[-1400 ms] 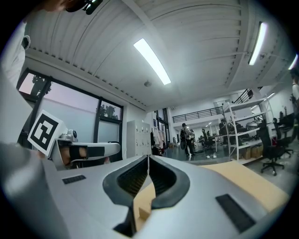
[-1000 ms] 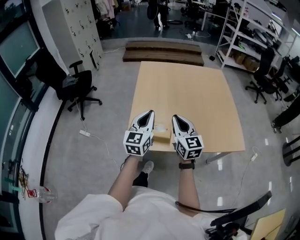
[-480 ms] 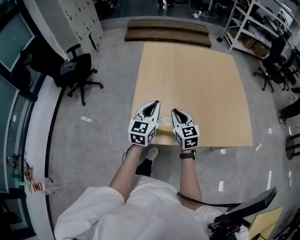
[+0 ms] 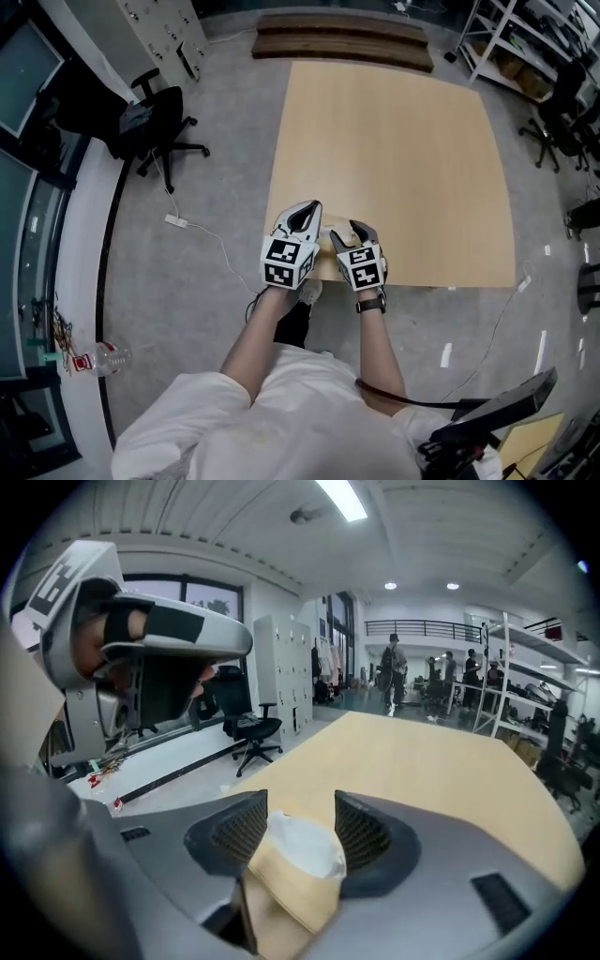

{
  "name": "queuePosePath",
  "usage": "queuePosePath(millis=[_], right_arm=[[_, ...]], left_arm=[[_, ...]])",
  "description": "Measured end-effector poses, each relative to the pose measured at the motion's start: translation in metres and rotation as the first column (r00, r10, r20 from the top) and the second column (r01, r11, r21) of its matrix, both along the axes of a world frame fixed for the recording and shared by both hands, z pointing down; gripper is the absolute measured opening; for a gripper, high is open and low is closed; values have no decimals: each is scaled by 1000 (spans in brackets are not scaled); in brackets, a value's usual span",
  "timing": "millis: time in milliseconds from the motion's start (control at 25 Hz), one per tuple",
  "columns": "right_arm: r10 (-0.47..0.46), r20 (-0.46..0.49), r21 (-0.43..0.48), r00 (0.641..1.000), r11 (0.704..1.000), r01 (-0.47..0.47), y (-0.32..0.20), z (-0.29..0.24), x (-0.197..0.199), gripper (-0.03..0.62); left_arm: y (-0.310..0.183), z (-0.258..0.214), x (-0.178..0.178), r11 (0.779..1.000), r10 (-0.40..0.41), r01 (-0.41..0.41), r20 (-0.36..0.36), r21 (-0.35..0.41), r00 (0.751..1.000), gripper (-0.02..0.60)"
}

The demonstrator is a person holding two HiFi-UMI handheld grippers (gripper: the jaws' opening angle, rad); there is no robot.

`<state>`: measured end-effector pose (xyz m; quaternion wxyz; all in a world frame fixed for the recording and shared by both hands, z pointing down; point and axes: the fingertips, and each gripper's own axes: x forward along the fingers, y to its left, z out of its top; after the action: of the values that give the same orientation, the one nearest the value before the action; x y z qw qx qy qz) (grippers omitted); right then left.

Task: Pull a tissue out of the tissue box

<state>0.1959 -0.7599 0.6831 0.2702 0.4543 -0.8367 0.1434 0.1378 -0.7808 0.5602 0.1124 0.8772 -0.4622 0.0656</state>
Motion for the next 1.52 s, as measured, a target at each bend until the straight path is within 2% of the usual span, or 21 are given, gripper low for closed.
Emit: queuePosePath(millis=[80,200,360,680,720,880,1000,1280,1400,1520], right_arm=[[11,-18,-27,1000,1000,-11,-3,15,-2,221],[23,-18,-64,1000,998,-24,-5,33,-6,221],[61,-37,-70,997,995,-64,-11,51,-10,221],[51,-88,-100,995,993,-59,-14,72,-18,214],[60,-82,-101,995,992,-69,-14,69,-17,194],[99,-43,-90,994,991,-102,-13,60,-10,29],[112,-19,-77,993,991,-113,-10,55,-6,8],[153,57,41,987,987,-155,-4,-2,4,6],[149,70,129,986,979,-158,-2,-44,10,6],[146,76,237,986,958,-160,4,-96,14,6]], left_arm=[[-2,6,-3,1000,-3,3,8,-10,1000,-9],[-2,15,-7,1000,-7,8,18,-26,1000,-9],[-8,22,-23,998,-29,29,5,-47,1000,-9],[-21,35,-39,995,-48,46,-23,-85,999,-9],[-22,35,-39,995,-46,43,-31,-89,998,-9],[-20,38,-33,996,-27,24,-35,-88,999,-9],[-15,39,-30,996,-18,15,-35,-86,999,-9],[3,18,-25,999,-8,5,-50,-51,999,-9],[14,0,-21,999,-10,6,-99,-41,995,-9],[25,-32,-18,1000,-1,3,-132,17,991,-9]])
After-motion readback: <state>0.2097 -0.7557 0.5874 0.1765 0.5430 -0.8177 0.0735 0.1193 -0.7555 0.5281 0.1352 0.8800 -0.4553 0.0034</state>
